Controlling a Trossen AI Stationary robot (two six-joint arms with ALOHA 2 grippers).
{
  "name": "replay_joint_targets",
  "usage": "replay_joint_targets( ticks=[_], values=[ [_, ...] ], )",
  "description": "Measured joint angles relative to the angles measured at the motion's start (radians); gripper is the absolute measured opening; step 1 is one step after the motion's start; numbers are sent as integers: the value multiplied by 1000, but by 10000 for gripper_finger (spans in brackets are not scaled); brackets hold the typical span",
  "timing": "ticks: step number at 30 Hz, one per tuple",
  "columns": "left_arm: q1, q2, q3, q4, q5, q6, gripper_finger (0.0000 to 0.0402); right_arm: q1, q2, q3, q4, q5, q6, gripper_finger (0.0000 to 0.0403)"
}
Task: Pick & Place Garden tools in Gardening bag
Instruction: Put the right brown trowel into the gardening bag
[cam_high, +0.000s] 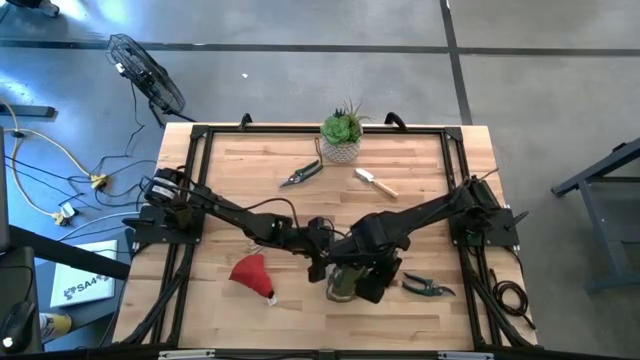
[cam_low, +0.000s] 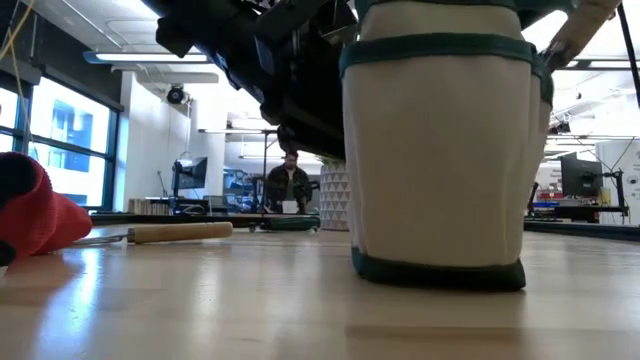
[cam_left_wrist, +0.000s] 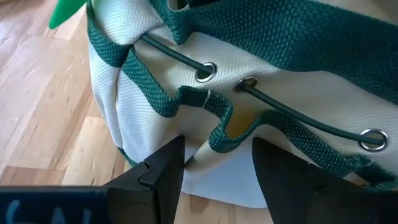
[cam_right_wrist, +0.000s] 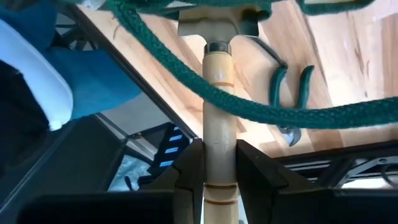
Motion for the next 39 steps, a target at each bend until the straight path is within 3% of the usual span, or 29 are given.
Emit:
replay_joint_targets(
  ticks=[17,39],
  values=[
    [1,0,0,0,0,11,182,-45,0,0,102,-58,-72,91],
    [2,0,0,-19,-2,26,182,-71,0,0,266,-81,-90,80]
  ],
)
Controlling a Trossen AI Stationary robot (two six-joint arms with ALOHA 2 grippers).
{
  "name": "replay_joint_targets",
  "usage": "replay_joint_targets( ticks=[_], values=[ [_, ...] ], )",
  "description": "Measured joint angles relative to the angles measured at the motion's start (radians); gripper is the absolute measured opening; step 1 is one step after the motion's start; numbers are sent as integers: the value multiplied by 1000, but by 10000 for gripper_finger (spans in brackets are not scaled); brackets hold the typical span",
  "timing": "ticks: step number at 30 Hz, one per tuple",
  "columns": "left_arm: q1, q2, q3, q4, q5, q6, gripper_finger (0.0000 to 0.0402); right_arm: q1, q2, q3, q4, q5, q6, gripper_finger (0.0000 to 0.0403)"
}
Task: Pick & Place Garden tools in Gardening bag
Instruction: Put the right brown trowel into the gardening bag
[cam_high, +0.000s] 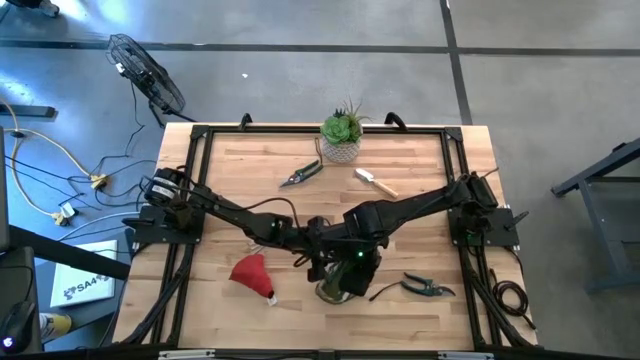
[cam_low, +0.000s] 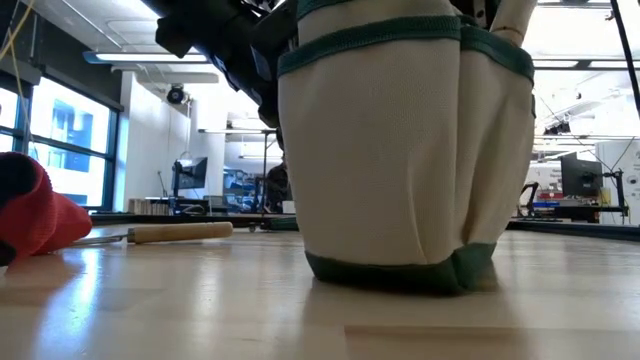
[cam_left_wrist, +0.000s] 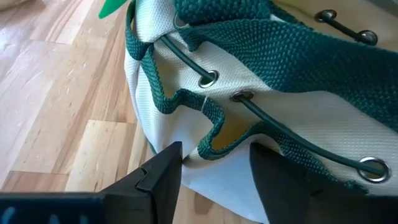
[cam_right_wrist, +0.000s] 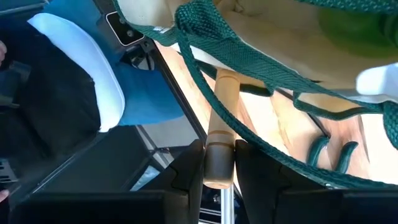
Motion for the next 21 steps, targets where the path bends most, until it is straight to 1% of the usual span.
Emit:
replay_joint_targets(
  ticks=[9,14,17,21],
  values=[
    [0,0,0,-1,2,-1,182,15,-3,0,15,8,-67,80],
    [0,0,0,-2,2,-8,182,12,-4,0,35,10,-17,82],
    [0,0,0,-3,2,-7,182,12,-4,0,38,3,-15,98],
    [0,0,0,-3,7,-7,182,13,-4,0,42,5,-17,137]
  ],
)
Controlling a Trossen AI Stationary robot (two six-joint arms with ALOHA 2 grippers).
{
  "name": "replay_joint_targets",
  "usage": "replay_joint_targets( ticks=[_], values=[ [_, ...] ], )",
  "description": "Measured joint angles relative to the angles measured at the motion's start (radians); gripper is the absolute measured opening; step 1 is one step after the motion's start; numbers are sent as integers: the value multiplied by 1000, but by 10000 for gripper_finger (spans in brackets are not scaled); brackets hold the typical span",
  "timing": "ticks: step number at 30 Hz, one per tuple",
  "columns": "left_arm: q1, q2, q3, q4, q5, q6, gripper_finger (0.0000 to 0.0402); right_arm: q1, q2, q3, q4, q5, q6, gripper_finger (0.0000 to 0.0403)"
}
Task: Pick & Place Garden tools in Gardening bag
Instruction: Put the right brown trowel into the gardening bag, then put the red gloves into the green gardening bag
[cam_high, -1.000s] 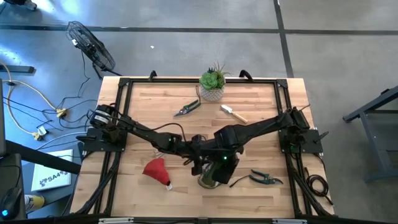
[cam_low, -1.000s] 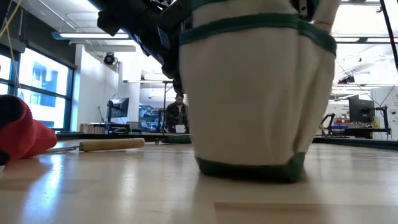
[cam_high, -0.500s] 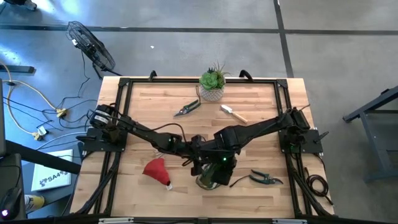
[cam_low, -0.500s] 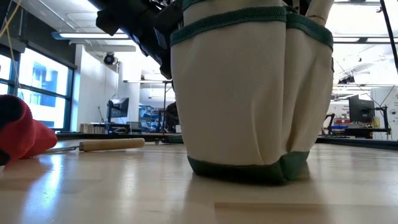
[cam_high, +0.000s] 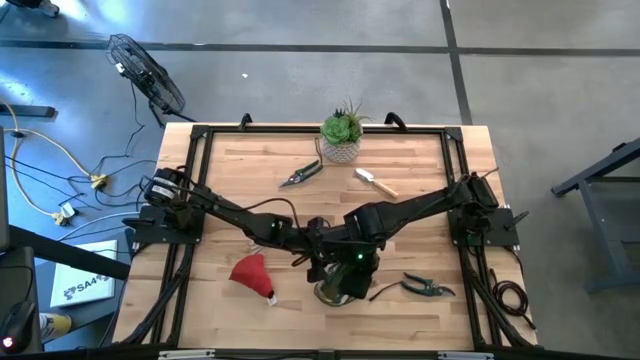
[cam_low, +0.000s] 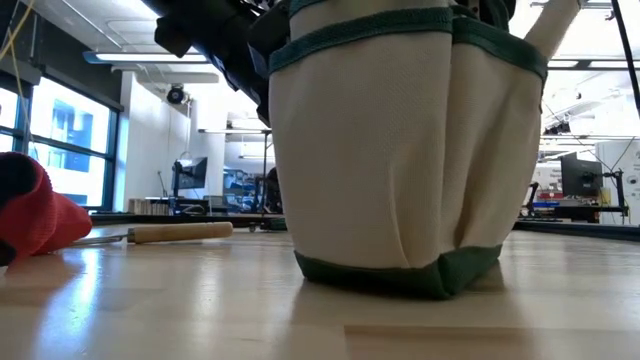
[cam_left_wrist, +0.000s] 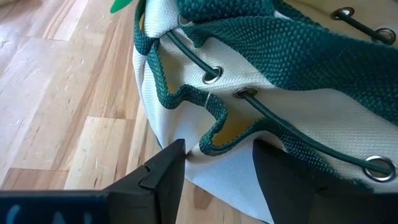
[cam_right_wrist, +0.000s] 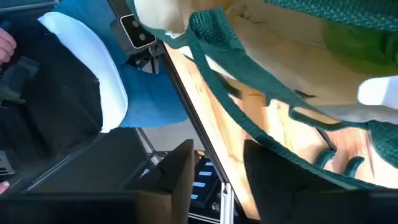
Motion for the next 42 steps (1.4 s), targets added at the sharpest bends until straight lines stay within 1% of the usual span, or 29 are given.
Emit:
replay_joint_targets(
  ticks=[3,6,11,16,21,25,29,31,33,37,40,42],
  values=[
    [0,0,0,0,5,0,182,1,0,0,0,0,-1,167],
    [0,0,0,-3,6,0,182,-2,0,0,0,-13,-1,187],
    [1,-4,0,-56,-6,39,182,-20,-1,0,-2,-69,2,193],
    [1,-56,2,-165,-164,59,182,-20,-6,1,3,-82,-1,190],
    [0,-127,2,-232,-246,99,182,-4,-25,2,19,-76,-18,189],
    [0,-186,2,-347,-302,106,182,14,-68,2,38,-35,-3,188],
    [1,-244,2,-472,-337,104,182,50,-151,2,68,88,0,188],
    [0,-269,2,-523,-325,98,182,78,-201,2,87,198,-3,188],
    [-8,-302,1,-588,-295,80,182,120,-251,2,115,334,-17,188],
    [-22,-376,1,-716,-173,10,182,242,-317,2,138,644,-69,188],
    [-48,-436,2,-796,-75,-69,182,344,-325,2,131,878,-99,188],
    [-74,-469,2,-843,16,-135,182,407,-321,2,120,1018,-109,188]
  ],
)
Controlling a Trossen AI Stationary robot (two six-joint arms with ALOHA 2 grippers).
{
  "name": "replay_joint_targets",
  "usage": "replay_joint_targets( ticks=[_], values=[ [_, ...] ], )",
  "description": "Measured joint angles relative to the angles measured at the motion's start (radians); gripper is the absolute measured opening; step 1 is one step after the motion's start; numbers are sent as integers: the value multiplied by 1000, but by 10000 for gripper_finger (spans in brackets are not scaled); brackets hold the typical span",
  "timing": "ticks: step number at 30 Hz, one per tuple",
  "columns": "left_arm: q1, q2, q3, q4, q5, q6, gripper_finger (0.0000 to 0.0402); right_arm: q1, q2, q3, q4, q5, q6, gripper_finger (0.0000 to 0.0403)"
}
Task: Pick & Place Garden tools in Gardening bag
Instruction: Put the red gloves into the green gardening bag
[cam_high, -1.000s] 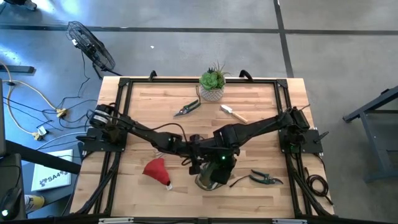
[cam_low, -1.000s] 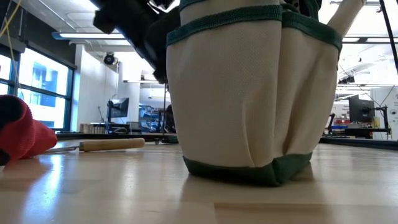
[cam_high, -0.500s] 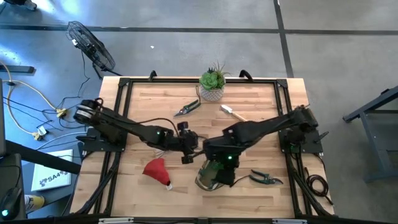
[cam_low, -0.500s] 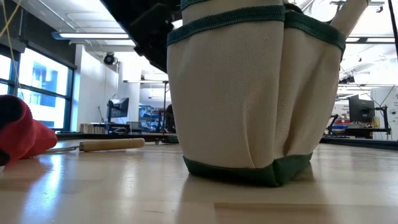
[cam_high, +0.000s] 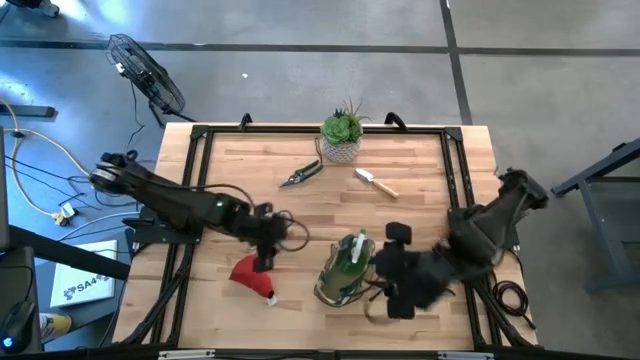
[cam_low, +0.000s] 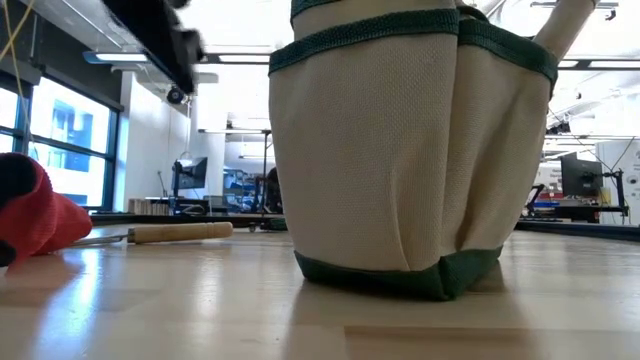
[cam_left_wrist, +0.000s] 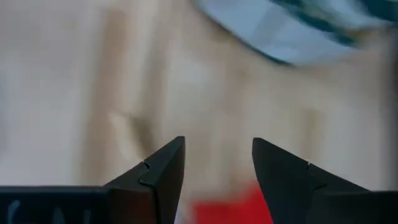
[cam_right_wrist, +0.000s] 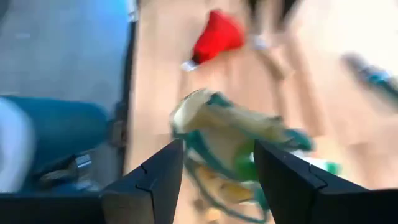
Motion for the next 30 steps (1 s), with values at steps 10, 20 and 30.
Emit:
replay_joint_targets(
  ticks=[10,20,30],
  values=[
    [-229,-5,0,-99,204,-38,182,94,14,-141,37,263,-4,188],
    [-358,78,0,-141,-185,102,182,70,15,-283,127,211,30,188],
    [-358,254,-1,-162,-127,130,182,72,15,-285,182,187,-15,188]
  ],
)
